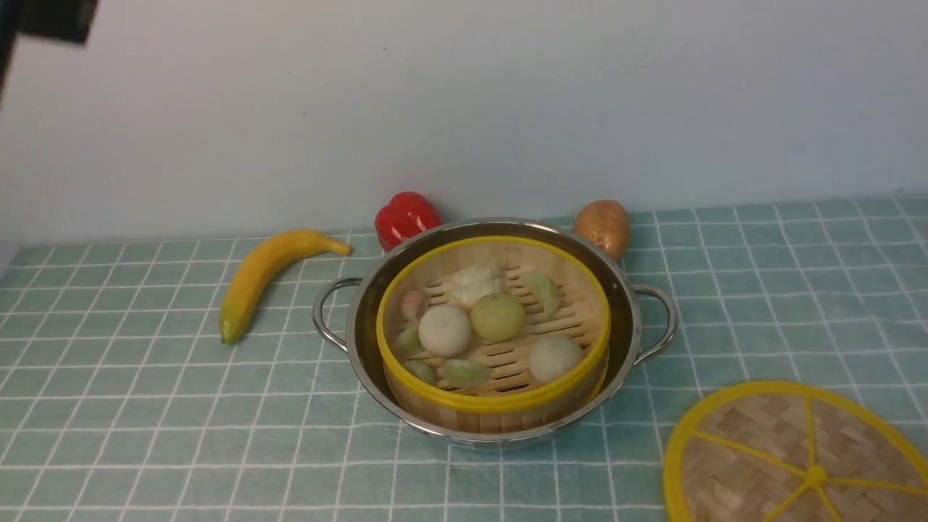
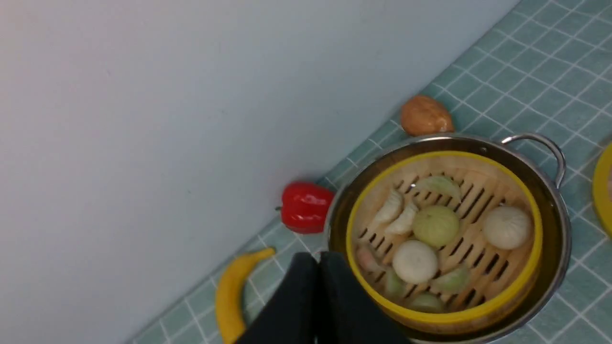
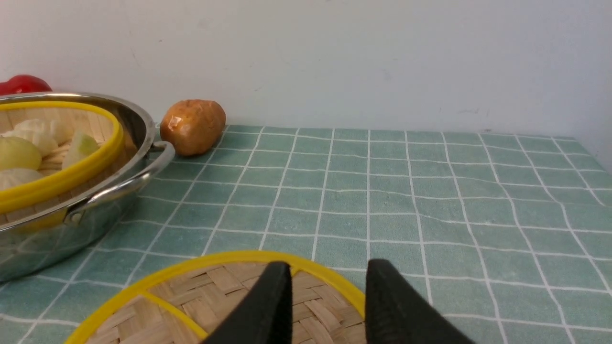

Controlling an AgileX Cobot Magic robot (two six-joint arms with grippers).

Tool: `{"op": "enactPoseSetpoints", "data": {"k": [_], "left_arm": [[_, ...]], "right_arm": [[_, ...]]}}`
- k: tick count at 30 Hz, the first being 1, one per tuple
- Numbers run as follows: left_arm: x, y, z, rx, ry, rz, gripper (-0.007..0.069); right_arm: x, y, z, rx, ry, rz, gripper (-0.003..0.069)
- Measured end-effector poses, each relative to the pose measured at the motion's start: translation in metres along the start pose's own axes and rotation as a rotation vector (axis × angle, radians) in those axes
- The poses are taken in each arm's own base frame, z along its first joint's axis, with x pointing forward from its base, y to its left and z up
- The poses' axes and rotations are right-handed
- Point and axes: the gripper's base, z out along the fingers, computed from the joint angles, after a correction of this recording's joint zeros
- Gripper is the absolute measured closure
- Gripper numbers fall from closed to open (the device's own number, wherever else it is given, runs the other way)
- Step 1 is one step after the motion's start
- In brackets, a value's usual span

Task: Place the steamer in the pot on the blue tablecloth, and put the lid on the steamer.
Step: 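Move the gripper down to the bamboo steamer lid and grasp its center knob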

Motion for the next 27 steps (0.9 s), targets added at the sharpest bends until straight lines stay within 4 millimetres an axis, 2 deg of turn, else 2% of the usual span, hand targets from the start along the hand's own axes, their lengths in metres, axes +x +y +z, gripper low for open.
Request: {"op": "enactPoseSetpoints", "data": {"k": [2, 3, 5, 6, 8, 11, 13, 14, 18, 19, 23, 27], "left_arm": [[0.04, -0.001, 0.015, -0.032, -0.011, -0.079, 0.063], [0.045, -0.003, 0.016, -0.027, 0.001, -0.081, 0.0629], [0.109, -0.01, 0.024, -0.148, -0.054, -0.194, 0.0623], [0.113, -0.01, 0.028, -0.153, -0.047, -0.204, 0.0623], [0.149, -0.019, 0.032, -0.217, -0.053, -0.252, 0.0623], [0.217, -0.041, 0.035, -0.378, -0.134, -0.32, 0.0615], [0.253, -0.059, 0.035, -0.463, -0.194, -0.329, 0.0613], [0.256, -0.059, 0.036, -0.471, -0.197, -0.33, 0.0613], [0.305, -0.086, 0.042, -0.551, -0.276, -0.322, 0.0613], [0.312, -0.091, 0.043, -0.555, -0.286, -0.325, 0.0609], [0.318, -0.098, 0.04, -0.546, -0.31, -0.324, 0.0599], [0.327, -0.108, 0.043, -0.485, -0.212, -0.294, 0.0589]], "right_arm": [[0.0, 0.0, 0.0, 0.0, 0.0, 0.0, 0.0417], [0.0, 0.0, 0.0, 0.0, 0.0, 0.0, 0.0417], [0.0, 0.0, 0.0, 0.0, 0.0, 0.0, 0.0417], [0.0, 0.0, 0.0, 0.0, 0.0, 0.0, 0.0417], [0.0, 0.0, 0.0, 0.0, 0.0, 0.0, 0.0417], [0.0, 0.0, 0.0, 0.0, 0.0, 0.0, 0.0417], [0.0, 0.0, 0.0, 0.0, 0.0, 0.0, 0.0417], [0.0, 0.0, 0.0, 0.0, 0.0, 0.0, 0.0417], [0.0, 0.0, 0.0, 0.0, 0.0, 0.0, 0.0417], [0.0, 0.0, 0.0, 0.0, 0.0, 0.0, 0.0417], [0.0, 0.0, 0.0, 0.0, 0.0, 0.0, 0.0417], [0.0, 0.0, 0.0, 0.0, 0.0, 0.0, 0.0417]]}}
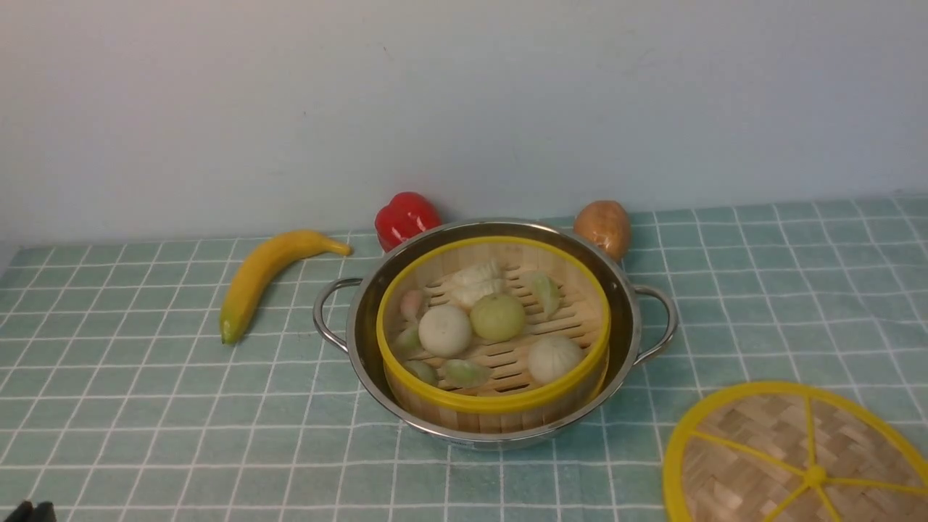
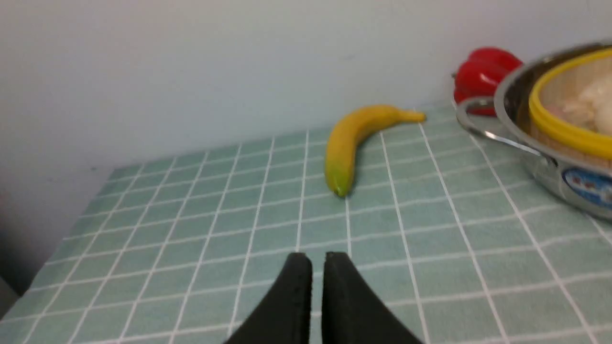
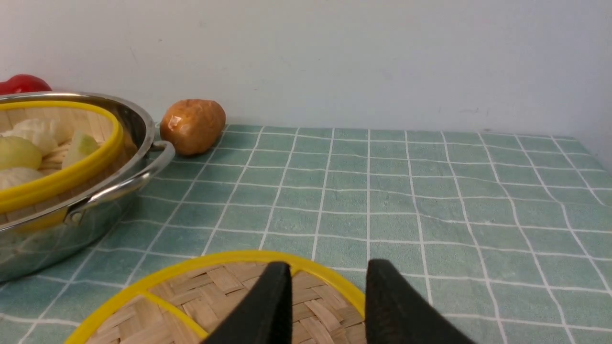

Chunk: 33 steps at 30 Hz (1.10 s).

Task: Place the steamer in the pot on the blue tablecloth, and put the lid on the steamer.
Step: 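Move the gripper down to the bamboo steamer lid and grasp its center knob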

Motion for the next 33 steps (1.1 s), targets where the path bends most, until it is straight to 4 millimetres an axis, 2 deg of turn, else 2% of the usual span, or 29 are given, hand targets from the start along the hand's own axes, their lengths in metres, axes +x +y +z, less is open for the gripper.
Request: {"op": "enactPoseSetpoints", "data": {"k": [4, 18, 25, 33], "left_arm": [[0.0069, -0.0023, -0.001, 0.023, 0.068, 0.028, 0.0581], [0.0075, -0.0019, -0.0012, 0.019, 0.072, 0.016, 0.056], [0.0093, 0.0038, -0.0014, -0.049, 0.09, -0.075, 0.0549], [0.0093, 0.0047, -0.0015, -0.059, 0.089, -0.095, 0.0528]], "right_arm": [[0.0, 0.0, 0.0, 0.0, 0.0, 0.0, 0.0417], [0.0, 0.0, 0.0, 0.0, 0.0, 0.0, 0.0417], [0.0, 0.0, 0.0, 0.0, 0.0, 0.0, 0.0417], [0.0, 0.0, 0.0, 0.0, 0.0, 0.0, 0.0417]]}}
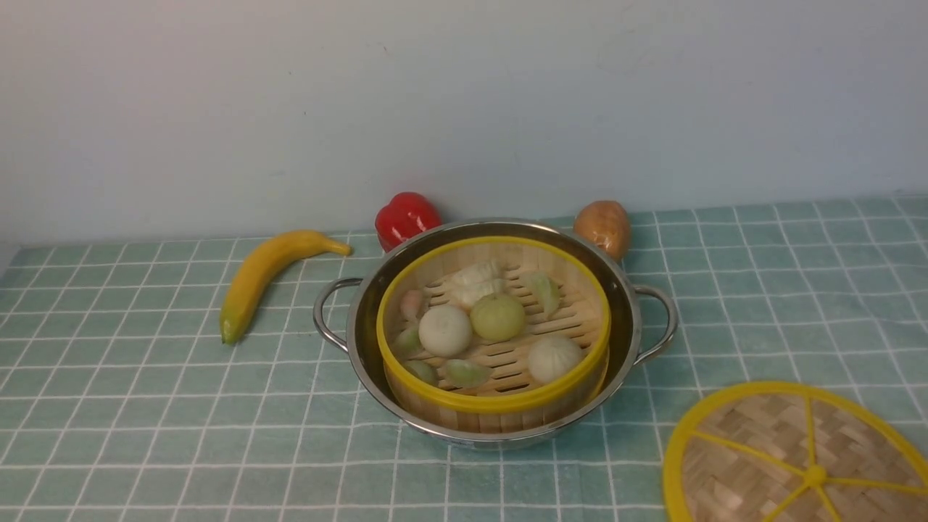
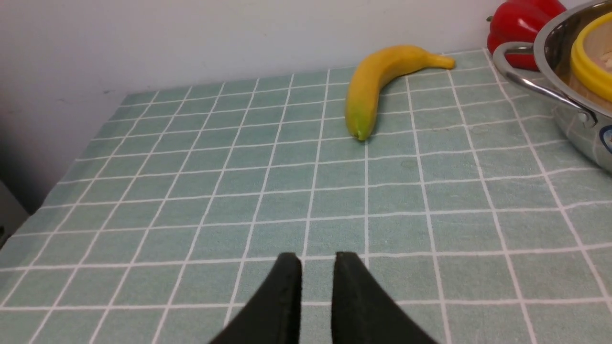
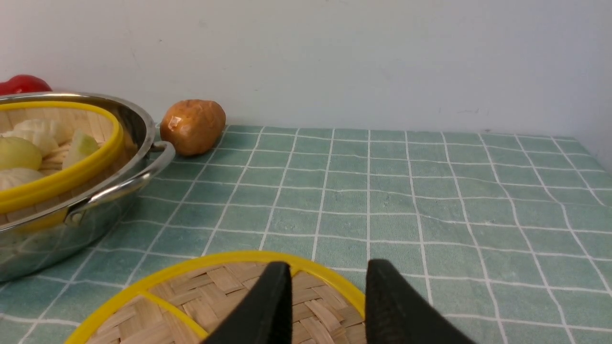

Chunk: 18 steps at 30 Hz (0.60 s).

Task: Place the steamer in the pot on the blue tablecloth, and put the lid on the steamer.
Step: 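Move the gripper down to the bamboo steamer lid and grasp its center knob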

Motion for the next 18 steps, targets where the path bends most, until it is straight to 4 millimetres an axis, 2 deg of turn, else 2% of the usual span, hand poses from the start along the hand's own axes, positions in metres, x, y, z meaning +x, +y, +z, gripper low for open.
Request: {"op": "enactPoseSetpoints", "data": {"k": [18], "left_arm": [[-0.0002, 0.0001, 0.0, -0.001, -0.002, 0.003, 0.0496]], "right_arm": [[0.0, 0.0, 0.0, 0.0, 0.0, 0.0, 0.0417]]}}
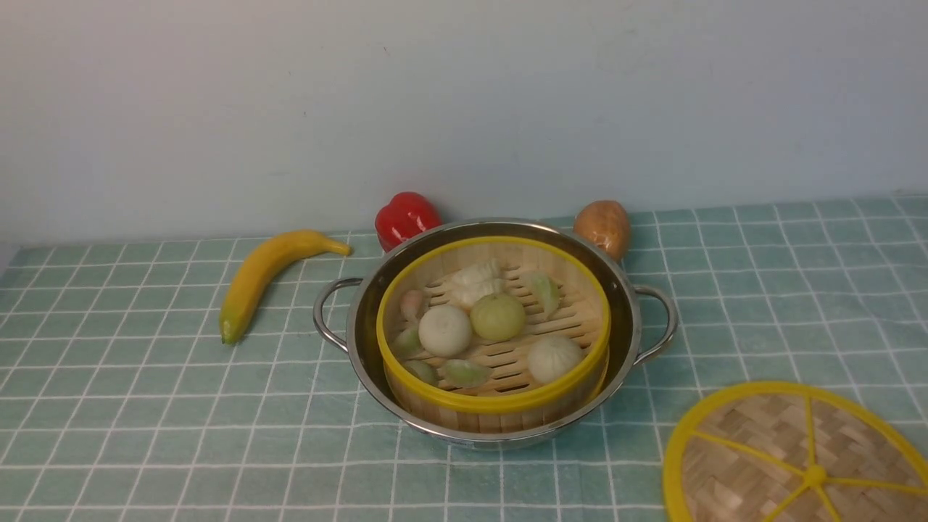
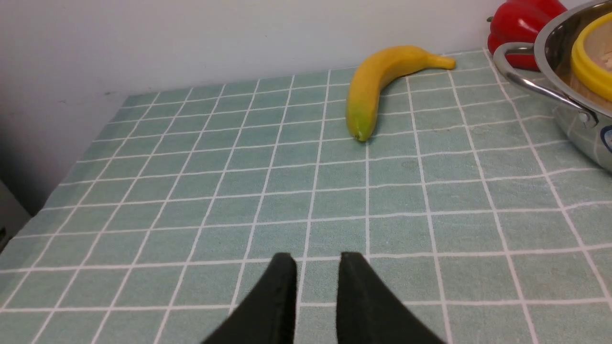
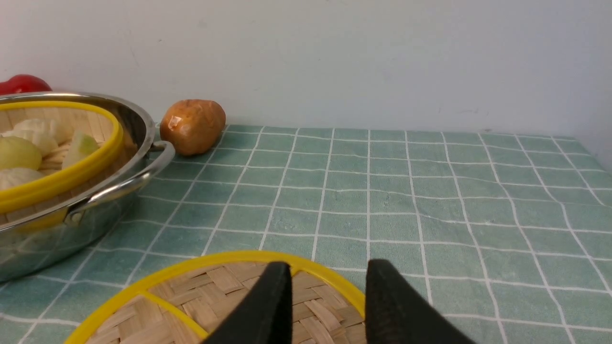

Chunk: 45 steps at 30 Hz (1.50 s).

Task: Place the steamer in the pot on the blue tablecloth, and put the lid on the steamer.
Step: 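Move the gripper down to the bamboo steamer lid and grasp its center knob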

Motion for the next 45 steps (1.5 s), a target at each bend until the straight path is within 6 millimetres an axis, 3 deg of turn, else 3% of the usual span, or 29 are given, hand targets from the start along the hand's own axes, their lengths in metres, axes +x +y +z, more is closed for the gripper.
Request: {"op": "enactPoseSetpoints", "data": {"k": [8, 14, 22, 27, 31, 35, 39, 40, 41, 45], "left_arm": [[0.0, 0.0, 0.0, 0.0, 0.0, 0.0, 0.0487], [0.0, 0.0, 0.0, 0.0, 0.0, 0.007, 0.0476], [0.0, 0.0, 0.0, 0.0, -0.001, 0.008, 0.0471], [0.0, 0.0, 0.0, 0.0, -0.001, 0.008, 0.0465], [0.0, 0.0, 0.0, 0.0, -0.001, 0.008, 0.0454], [0.0, 0.0, 0.0, 0.0, -0.001, 0.008, 0.0453], [0.0, 0.0, 0.0, 0.0, -0.001, 0.008, 0.0445], [0.0, 0.0, 0.0, 0.0, -0.001, 0.008, 0.0444], [0.0, 0.0, 0.0, 0.0, -0.001, 0.008, 0.0444], [0.0, 0.0, 0.0, 0.0, -0.001, 0.008, 0.0437]], "right_arm": [[-0.004, 0.0, 0.0, -0.001, -0.04, 0.009, 0.0417], [-0.077, 0.009, -0.028, -0.045, -0.187, 0.055, 0.0416], [-0.136, 0.022, -0.048, -0.119, 0.012, 0.086, 0.0416], [-0.145, 0.029, -0.043, -0.184, 0.07, 0.166, 0.0416], [-0.138, 0.032, -0.039, -0.214, 0.197, 0.069, 0.0416], [-0.128, 0.035, -0.026, -0.29, 0.51, -0.144, 0.0416], [-0.125, 0.031, -0.004, -0.288, 0.676, -0.194, 0.0416], [-0.124, 0.029, 0.014, -0.277, 0.759, -0.199, 0.0414], [-0.124, 0.029, 0.014, -0.277, 0.758, -0.2, 0.0414], [-0.126, 0.029, 0.062, -0.266, 0.866, -0.111, 0.0386]]}}
